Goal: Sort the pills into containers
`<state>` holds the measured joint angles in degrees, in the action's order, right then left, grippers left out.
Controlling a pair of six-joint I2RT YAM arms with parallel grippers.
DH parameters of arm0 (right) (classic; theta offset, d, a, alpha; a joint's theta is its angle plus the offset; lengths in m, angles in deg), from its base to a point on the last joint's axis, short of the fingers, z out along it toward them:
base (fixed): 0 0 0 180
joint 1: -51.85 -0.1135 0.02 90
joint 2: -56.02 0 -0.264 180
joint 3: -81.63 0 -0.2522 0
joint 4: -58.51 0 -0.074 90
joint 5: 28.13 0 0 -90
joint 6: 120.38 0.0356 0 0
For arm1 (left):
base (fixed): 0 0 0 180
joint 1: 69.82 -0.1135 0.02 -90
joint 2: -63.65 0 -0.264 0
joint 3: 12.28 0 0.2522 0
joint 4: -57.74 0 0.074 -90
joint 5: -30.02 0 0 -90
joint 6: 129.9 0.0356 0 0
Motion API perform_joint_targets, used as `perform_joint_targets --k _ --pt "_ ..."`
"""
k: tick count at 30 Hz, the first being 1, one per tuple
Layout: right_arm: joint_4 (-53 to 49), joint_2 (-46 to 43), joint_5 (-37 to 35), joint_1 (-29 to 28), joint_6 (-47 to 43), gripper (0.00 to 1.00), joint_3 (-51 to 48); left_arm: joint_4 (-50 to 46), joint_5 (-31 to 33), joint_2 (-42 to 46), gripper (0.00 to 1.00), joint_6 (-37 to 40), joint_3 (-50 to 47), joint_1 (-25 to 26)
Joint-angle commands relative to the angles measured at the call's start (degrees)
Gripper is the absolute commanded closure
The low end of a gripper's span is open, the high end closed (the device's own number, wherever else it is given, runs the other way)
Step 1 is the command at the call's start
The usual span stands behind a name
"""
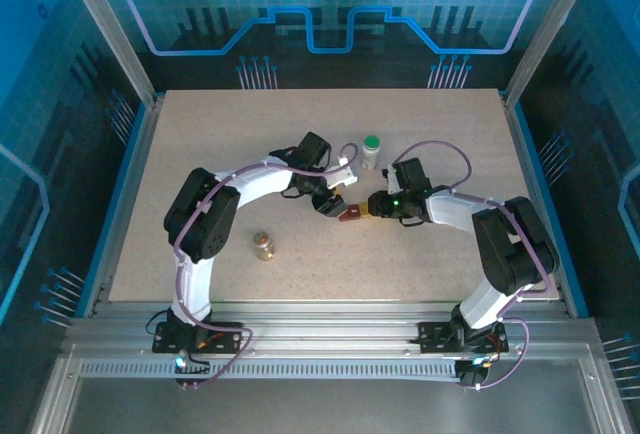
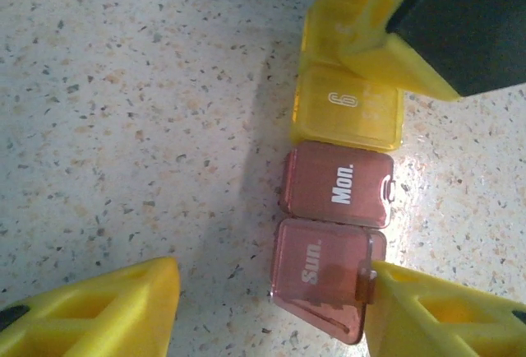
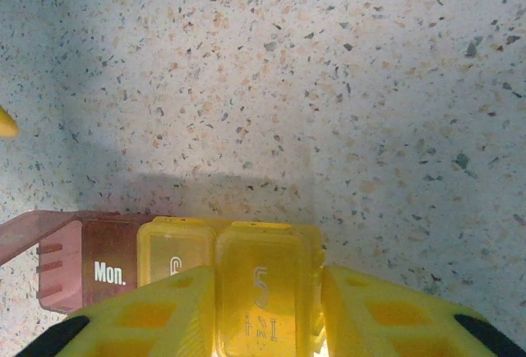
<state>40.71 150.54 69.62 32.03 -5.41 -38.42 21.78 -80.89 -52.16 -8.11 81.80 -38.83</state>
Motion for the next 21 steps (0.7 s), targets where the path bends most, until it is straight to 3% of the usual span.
perform_joint_targets --k 1,6,21 --pt "-5.5 2.4 -3.5 -0.5 -1.4 0.63 -0.8 2.8 2.2 1.8 0.39 -0.8 0.5 0.1" --pt "-5.4 2.0 -3.8 -0.5 -1.1 0.63 -1.2 6.5 9.1 0.9 0.39 -2.5 0.7 0.1" --pt "-2.1 2.2 -3.2 -1.0 4.7 0.63 -3.1 2.7 13.4 -2.7 0.38 -2.4 3.2 1.1"
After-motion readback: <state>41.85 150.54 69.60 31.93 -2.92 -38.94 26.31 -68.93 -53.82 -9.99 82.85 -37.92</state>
